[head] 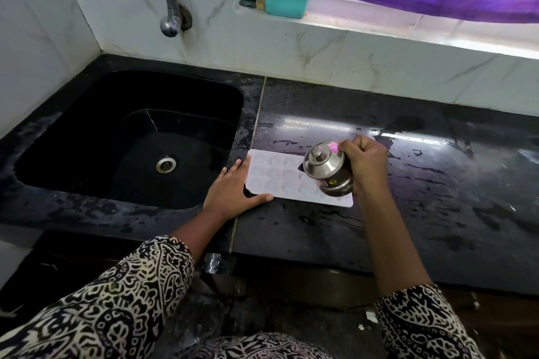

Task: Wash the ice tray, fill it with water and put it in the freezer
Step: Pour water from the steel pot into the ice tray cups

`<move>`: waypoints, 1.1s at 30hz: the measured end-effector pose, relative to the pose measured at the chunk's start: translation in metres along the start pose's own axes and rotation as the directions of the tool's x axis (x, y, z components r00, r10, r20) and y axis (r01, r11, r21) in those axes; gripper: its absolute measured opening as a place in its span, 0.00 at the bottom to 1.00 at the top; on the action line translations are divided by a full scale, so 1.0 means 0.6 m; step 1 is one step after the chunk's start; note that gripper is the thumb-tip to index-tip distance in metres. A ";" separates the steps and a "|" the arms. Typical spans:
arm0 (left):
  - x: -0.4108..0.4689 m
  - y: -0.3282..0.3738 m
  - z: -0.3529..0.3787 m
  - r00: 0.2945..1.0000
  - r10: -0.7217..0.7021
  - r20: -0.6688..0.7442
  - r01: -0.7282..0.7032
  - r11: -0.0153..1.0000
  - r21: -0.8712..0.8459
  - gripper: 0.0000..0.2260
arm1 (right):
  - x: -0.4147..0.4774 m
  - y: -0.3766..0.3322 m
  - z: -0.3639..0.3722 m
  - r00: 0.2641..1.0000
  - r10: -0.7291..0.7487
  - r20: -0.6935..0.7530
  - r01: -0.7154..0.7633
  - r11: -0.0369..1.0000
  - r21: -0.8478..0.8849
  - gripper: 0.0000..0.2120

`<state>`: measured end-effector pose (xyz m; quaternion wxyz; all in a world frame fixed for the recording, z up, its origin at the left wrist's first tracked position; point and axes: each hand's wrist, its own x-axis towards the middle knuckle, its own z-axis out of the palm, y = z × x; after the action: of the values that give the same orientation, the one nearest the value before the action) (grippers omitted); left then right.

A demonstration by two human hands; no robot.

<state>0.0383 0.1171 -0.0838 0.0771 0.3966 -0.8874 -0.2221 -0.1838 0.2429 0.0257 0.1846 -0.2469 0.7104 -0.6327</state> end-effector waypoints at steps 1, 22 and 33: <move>0.000 0.000 0.000 1.000 0.000 0.002 0.000 1.000 -0.001 0.57 | -0.002 0.000 -0.002 1.000 -0.018 0.004 0.018 1.000 -0.026 0.16; -0.002 0.000 0.001 1.000 0.002 -0.014 -0.002 1.000 0.000 0.56 | -0.008 -0.012 -0.003 0.978 -0.203 0.051 0.208 0.927 -0.311 0.16; -0.003 0.003 -0.001 1.000 0.002 -0.013 -0.002 1.000 -0.001 0.56 | -0.008 -0.019 -0.006 0.975 -0.212 0.069 0.223 0.924 -0.310 0.16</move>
<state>0.0385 0.1195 -0.0824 0.0834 0.3970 -0.8872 -0.2200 -0.1806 0.2479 0.0373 0.0832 -0.3613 0.7675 -0.5230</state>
